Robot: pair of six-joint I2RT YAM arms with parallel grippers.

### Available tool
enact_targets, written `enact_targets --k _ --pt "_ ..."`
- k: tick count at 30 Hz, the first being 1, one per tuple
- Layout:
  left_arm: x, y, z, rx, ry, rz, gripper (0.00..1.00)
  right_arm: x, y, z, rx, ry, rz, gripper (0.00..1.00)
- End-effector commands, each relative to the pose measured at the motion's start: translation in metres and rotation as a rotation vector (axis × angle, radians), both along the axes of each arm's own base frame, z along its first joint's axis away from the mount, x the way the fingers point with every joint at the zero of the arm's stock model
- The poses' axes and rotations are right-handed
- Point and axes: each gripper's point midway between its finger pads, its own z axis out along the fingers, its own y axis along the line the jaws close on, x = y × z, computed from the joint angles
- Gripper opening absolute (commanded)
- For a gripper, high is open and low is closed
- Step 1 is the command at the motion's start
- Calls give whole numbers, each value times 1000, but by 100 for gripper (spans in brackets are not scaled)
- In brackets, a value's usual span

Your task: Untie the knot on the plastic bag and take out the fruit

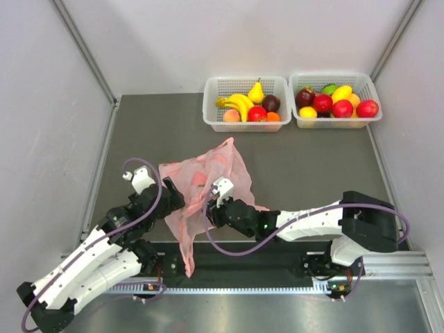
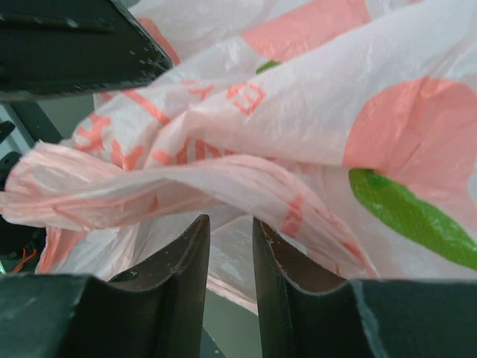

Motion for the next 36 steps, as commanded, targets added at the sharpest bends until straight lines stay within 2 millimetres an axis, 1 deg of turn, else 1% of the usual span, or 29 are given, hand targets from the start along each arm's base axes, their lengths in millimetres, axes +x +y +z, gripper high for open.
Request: enact_targets --k 1,3,4,6,7,8,9,10,12,13,15,16,17,18,19,21,22,23,24,25,26,27,28,29,31,33,34,35,36 --pt "18 -5 15 -2 -67 22 99 3 16 35 91 -49 -10 30" --pt "27 -12 14 -3 -81 22 96 2 17 33 84 -48 -1 30" --pt "28 -16 10 6 -79 -2 83 1 18 30 75 -45 5 30" --pt "31 -22 5 10 -70 -28 62 2 18 27 68 -41 1 30" --pt "33 -25 5 9 -72 -37 36 2 17 25 61 -42 -1 30" --pt "33 -26 3 17 -65 -40 24 3 16 24 57 -41 -8 30" --pt "33 -25 3 25 -60 -39 7 5 14 20 45 -41 -15 30" --pt "32 -24 7 26 -61 -40 0 7 13 16 35 -41 -25 30" --pt "34 -26 16 13 -82 -52 0 10 11 11 21 -38 -42 30" --pt "33 -28 21 9 -93 -72 0 14 9 4 11 -32 -64 30" --pt "33 -40 35 -49 -129 -130 0 19 5 0 14 -27 -91 32" --pt "34 -47 49 -90 -175 -159 0 21 2 -4 15 -20 -97 34" --pt "34 -54 56 -116 -198 -193 0 21 2 -4 24 -17 -95 36" --pt "29 -69 64 -165 -209 -271 0 21 3 -3 39 -13 -92 38" --pt "28 -75 70 -187 -226 -309 0 21 3 -1 49 -13 -93 44" --pt "26 -91 89 -243 -265 -386 0 20 2 -1 60 -12 -86 53" --pt "20 -102 89 -258 -239 -449 0 19 3 4 79 -11 -80 66" --pt "18 -108 91 -269 -231 -481 0 19 1 5 84 -10 -80 72" --pt "11 -117 102 -292 -237 -548 0 19 0 6 93 -8 -89 78" --pt "10 -120 104 -297 -233 -569 0 20 -2 8 98 -9 -102 83" --pt "11 -123 105 -296 -226 -578 0 22 -5 6 95 -9 -115 92" --pt "6 -127 114 -318 -229 -612 0 23 -6 6 94 -8 -121 94" --pt "3 -129 118 -328 -232 -628 0 26 -10 2 79 -4 -146 98" --pt "2 -129 123 -335 -242 -633 0 27 -11 0 72 -2 -156 99" --pt "2 -124 121 -314 -240 -620 0 33 -16 -9 36 8 -198 100" --pt "1 -121 111 -297 -216 -614 0 40 -23 -18 3 10 -262 100" --pt "0 -120 107 -294 -204 -607 0 45 -26 -19 -3 12 -290 100" --pt "-1 -118 94 -283 -179 -599 0 47 -30 -25 -27 14 -312 100" --pt "-1 -117 88 -281 -163 -591 0 53 -34 -28 -34 17 -343 100"
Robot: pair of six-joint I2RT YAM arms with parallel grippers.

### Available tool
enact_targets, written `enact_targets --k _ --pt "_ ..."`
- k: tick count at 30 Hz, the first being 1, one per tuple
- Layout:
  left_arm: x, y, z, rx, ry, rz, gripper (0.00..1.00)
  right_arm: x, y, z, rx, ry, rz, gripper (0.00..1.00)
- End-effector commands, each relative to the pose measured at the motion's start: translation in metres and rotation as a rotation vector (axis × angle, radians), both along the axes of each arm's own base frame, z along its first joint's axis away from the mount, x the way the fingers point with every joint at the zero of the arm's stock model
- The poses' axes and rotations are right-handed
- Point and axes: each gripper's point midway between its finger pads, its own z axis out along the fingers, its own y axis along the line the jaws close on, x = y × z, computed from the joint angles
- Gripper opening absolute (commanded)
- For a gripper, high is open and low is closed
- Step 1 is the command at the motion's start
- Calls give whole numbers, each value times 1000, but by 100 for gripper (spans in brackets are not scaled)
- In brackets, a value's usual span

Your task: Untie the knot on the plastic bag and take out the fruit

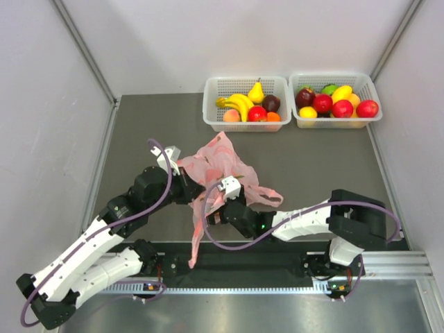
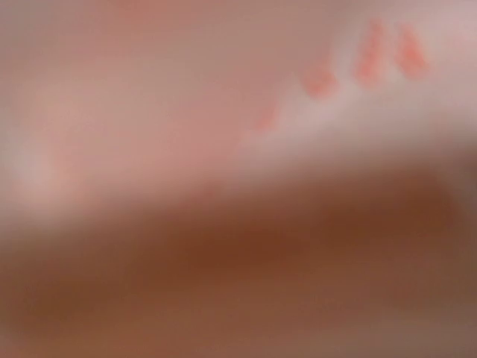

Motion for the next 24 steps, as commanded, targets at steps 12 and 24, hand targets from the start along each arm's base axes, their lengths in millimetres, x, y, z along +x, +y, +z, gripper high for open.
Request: enact_targets --k 12,24 --pt "-15 5 -56 14 81 -12 0 46 -29 -18 34 84 -296 98" --pt "-8 43 -77 165 90 143 0 32 -20 18 32 17 -76 98"
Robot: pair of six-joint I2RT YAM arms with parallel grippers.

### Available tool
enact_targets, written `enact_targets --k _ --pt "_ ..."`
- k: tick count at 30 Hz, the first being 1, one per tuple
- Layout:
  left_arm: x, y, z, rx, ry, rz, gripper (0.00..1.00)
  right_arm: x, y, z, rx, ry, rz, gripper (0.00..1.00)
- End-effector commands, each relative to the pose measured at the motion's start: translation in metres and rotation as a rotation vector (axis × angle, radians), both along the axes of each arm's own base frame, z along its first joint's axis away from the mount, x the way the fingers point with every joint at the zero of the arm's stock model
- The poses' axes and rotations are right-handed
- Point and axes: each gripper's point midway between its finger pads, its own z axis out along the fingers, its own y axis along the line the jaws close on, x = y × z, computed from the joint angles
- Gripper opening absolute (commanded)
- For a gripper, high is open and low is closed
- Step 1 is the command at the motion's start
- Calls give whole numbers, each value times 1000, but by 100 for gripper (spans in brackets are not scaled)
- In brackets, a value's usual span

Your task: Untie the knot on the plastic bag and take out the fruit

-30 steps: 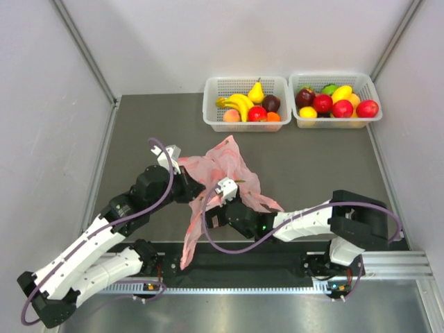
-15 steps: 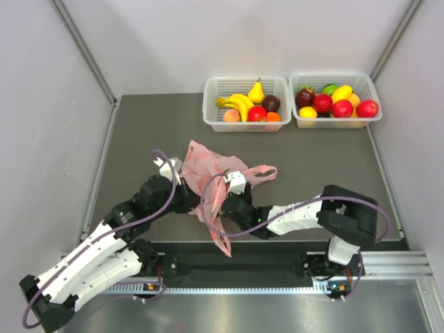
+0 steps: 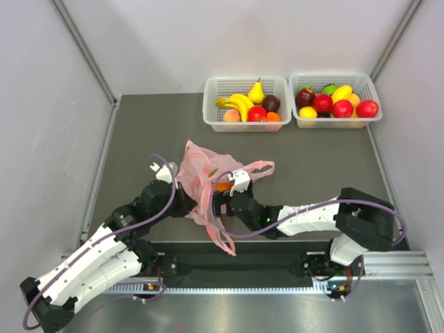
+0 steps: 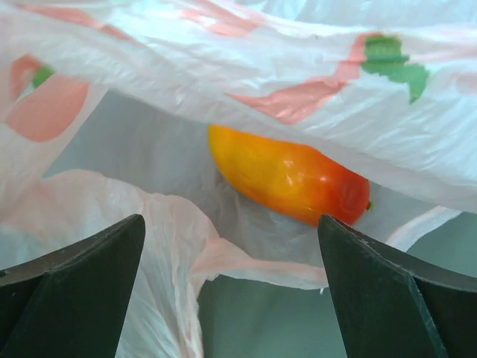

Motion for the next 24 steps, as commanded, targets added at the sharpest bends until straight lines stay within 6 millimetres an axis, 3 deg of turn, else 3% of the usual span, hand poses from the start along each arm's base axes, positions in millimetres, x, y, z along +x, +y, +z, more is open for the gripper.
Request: enact_targets --k 1,6,16,24 --pt "7 13 3 45 -28 59 0 8 9 20 -10 -50 64 98" --pt "10 10 10 46 -45 45 0 27 11 0 -141 -85 115 98" --pt "11 -10 9 9 -43 -33 0 57 20 2 -268 -294 159 100" --pt "11 -18 7 12 -38 -79 0 78 39 -16 -330 -300 226 100"
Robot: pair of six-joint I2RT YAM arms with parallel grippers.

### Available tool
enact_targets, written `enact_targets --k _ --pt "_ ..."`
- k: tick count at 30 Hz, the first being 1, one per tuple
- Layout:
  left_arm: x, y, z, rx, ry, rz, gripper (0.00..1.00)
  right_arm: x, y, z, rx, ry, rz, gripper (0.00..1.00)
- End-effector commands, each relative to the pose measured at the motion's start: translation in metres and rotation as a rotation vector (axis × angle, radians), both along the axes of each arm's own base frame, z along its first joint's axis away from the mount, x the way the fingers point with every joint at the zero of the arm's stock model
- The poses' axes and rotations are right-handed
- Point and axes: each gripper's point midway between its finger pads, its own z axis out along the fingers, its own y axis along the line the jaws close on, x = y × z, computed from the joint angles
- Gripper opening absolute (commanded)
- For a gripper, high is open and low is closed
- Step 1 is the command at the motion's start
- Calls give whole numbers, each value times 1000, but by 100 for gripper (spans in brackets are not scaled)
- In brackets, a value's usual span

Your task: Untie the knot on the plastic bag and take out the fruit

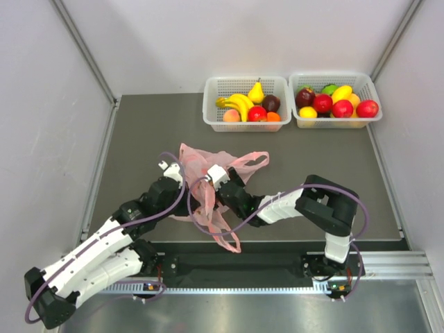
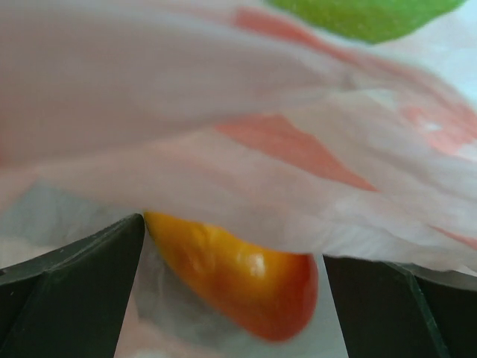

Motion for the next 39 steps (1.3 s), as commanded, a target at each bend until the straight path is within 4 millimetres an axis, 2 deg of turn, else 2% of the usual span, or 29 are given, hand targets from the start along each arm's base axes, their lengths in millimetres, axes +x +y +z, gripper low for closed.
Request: enact_targets --k 1,2,8,14,16,17,18,20,21,25,26,27,28,29,30,32,34,37,39 --pt "8 -13 23 -57 -67 -38 0 21 24 16 44 -25 48 100" --pt "8 -13 22 -53 -68 -41 0 22 25 10 38 1 66 100" --pt "9 -10 23 -39 -78 -33 0 21 30 2 112 132 133 98" --pt "13 -5 25 -16 -91 -11 0 10 30 -6 129 223 177 82" --pt "15 -3 26 -9 -97 3 0 4 25 -5 143 237 178 66" --pt "16 -3 27 -11 -99 8 0 5 27 1 163 229 180 66" --pt "16 -2 26 -7 -99 12 0 1 23 0 165 235 178 52" --pt "18 -1 27 -9 -100 25 0 -3 20 10 187 237 181 38" --pt "18 -1 26 -6 -101 27 0 -4 19 14 195 234 181 29" --pt "25 6 27 3 -113 86 0 -15 7 39 245 228 187 14" --pt "27 8 28 6 -120 102 0 -19 3 51 266 221 193 10" --pt "28 10 28 11 -122 118 0 -23 -3 51 254 236 188 0" --pt "30 13 28 7 -122 143 0 -27 -5 55 260 252 187 0" --pt "33 18 30 15 -137 176 0 -33 -6 67 276 258 211 0" --pt "35 21 32 14 -144 197 0 -40 -15 57 222 309 205 0" --pt "40 24 37 3 -161 240 0 -56 -15 63 210 373 254 0" --pt "46 29 44 -5 -187 284 0 -71 -26 55 177 452 253 0" --pt "54 32 50 -10 -208 329 0 -99 -36 60 185 529 324 0" --pt "57 30 52 -21 -217 335 0 -118 -41 75 229 547 394 0"
